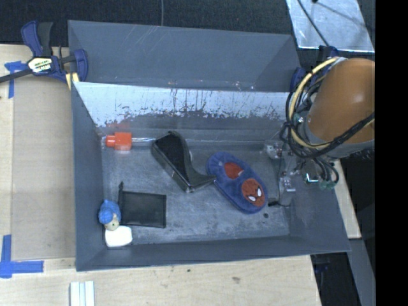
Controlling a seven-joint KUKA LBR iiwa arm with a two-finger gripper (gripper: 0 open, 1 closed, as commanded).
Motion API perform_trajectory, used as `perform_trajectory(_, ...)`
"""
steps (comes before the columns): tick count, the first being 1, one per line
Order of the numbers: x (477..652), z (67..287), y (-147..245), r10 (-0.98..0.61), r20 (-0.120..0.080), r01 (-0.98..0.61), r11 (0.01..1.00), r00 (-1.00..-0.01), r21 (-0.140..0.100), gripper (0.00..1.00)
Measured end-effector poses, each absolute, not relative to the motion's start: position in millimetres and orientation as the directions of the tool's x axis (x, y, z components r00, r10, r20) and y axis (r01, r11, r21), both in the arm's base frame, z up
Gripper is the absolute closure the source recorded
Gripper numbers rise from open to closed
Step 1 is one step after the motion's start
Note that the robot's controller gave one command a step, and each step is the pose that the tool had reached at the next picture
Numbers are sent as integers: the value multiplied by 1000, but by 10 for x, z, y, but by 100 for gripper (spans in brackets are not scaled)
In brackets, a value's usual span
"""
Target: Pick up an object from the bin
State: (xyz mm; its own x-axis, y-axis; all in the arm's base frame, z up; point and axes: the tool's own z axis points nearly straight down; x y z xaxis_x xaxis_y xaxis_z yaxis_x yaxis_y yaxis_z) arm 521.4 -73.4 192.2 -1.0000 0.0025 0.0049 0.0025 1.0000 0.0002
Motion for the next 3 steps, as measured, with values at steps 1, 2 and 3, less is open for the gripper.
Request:
perform_trajectory(1,5226,699,-480,152,-14,152,988,-988,1,0)
perform_trajectory(2,5235,745,-481,150,-14,150,989,-989,1,100)
perform_trajectory(3,5281,1874,-794,185,-12,185,983,-983,0,100)
